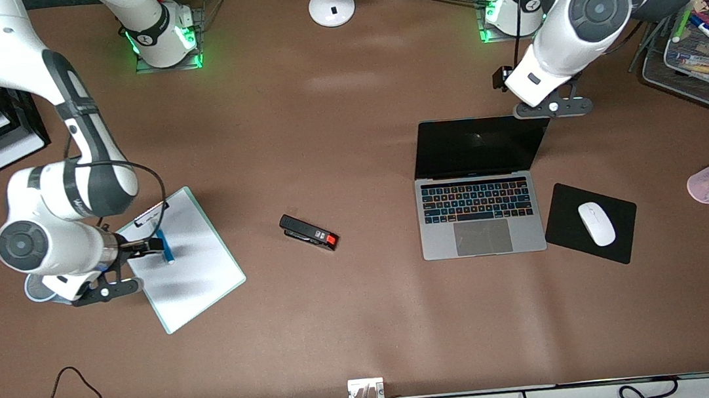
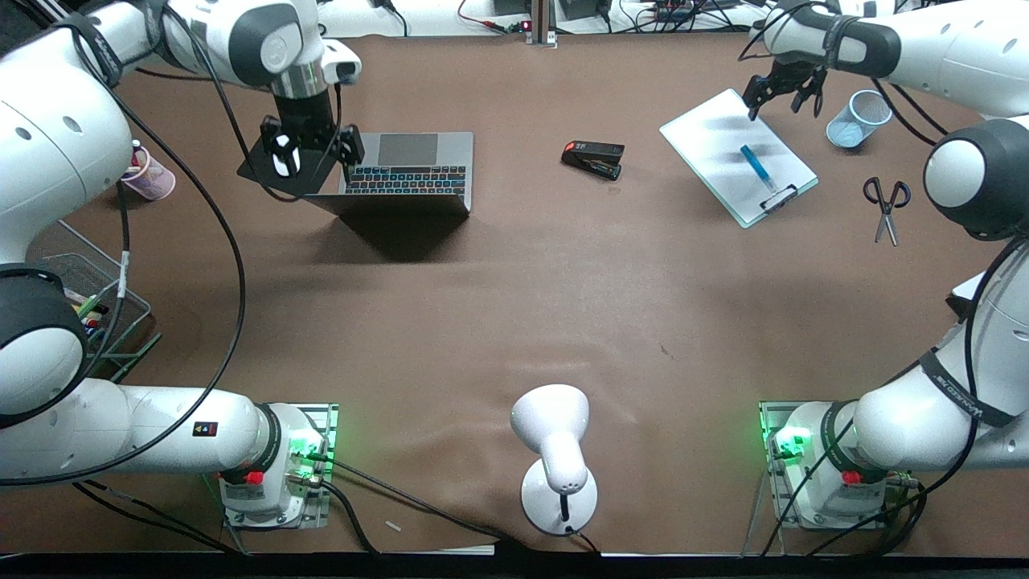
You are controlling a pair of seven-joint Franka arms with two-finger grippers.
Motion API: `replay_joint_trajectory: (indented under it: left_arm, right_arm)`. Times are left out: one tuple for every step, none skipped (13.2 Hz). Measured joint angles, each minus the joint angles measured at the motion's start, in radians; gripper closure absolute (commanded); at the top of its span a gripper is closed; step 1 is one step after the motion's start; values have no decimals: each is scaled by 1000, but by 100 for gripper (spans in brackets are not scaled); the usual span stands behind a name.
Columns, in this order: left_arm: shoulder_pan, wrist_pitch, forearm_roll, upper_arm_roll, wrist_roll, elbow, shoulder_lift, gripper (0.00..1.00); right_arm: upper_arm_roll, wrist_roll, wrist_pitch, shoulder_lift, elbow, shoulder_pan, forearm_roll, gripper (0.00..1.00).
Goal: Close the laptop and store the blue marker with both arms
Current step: 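Grasp the blue marker with the right gripper while the left gripper meets the lid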
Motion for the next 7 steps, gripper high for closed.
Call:
replay_joint_trajectory:
  left_arm:
    - [0,15,0,0,-1,-33,-8,0]
    - [0,36,0,-1,-1,-65,-14,0]
    - [0,62,0,-3,-2,-95,-18,0]
    - [0,89,0,-5,-2,-123,-20,0]
    - [0,110,0,-7,-2,-146,-21,0]
    - [0,125,0,-9,-3,-165,-21,0]
    - [0,146,-4,-12,-3,-184,-21,0]
  right_arm:
    - [0,-13,21,18,-2,2,-1,0]
    - [-1,-30,50,34,-9,1,-1,0]
    - [-2,-45,92,45,-28,0,-1,1]
    - [-3,-55,142,52,-56,-1,-1,5]
    - [-3,-61,190,56,-86,-2,-1,10]
    - [-3,-63,227,57,-115,-1,-1,13]
    - [-3,-65,247,57,-133,0,-2,21]
